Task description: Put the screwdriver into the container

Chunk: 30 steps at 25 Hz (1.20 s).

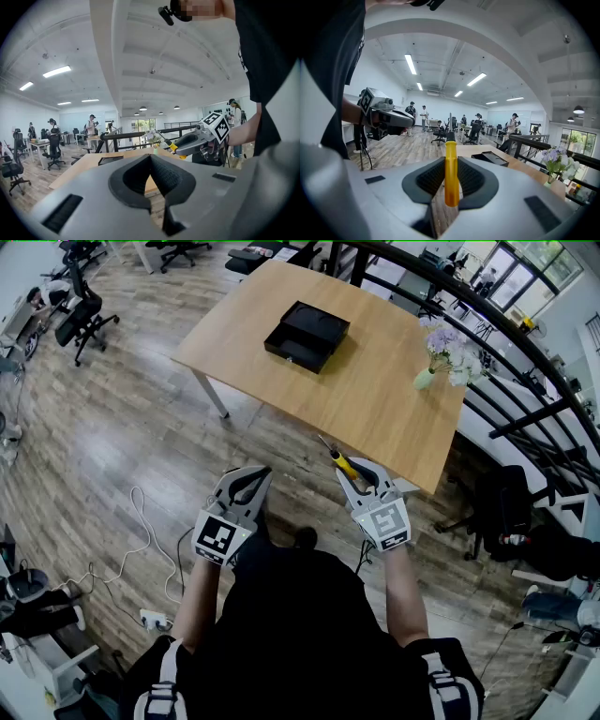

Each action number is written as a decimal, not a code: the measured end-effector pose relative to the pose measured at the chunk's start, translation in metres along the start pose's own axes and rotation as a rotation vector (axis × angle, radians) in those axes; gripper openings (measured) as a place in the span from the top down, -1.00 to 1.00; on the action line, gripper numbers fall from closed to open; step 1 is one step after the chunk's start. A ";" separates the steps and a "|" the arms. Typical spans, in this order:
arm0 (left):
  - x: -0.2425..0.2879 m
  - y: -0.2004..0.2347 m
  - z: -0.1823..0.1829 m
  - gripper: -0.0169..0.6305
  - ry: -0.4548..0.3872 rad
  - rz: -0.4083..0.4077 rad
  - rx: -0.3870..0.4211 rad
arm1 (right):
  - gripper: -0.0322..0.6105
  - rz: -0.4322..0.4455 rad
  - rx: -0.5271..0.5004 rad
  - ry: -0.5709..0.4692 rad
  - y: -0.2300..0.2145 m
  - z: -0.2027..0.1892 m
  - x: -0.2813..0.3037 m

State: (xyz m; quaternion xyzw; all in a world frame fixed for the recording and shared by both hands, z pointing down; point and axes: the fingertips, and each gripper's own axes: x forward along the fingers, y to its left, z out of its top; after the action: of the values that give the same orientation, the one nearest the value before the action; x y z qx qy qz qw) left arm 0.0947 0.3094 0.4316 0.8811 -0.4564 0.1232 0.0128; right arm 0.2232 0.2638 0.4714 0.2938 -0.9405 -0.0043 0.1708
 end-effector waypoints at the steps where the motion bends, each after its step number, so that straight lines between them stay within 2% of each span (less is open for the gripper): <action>1: 0.002 -0.001 0.001 0.88 -0.003 0.003 0.000 | 0.61 0.003 -0.004 -0.001 -0.001 -0.001 -0.002; 19: 0.017 0.009 0.012 0.88 0.000 0.003 0.029 | 0.61 0.022 0.021 -0.036 -0.012 0.000 0.006; 30: 0.011 0.038 0.008 0.88 0.003 0.012 0.025 | 0.61 0.040 0.001 -0.028 -0.006 0.014 0.033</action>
State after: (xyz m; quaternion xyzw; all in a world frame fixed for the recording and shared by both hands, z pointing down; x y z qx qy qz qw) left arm 0.0718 0.2771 0.4224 0.8783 -0.4600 0.1302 0.0018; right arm 0.1967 0.2388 0.4682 0.2750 -0.9484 -0.0046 0.1575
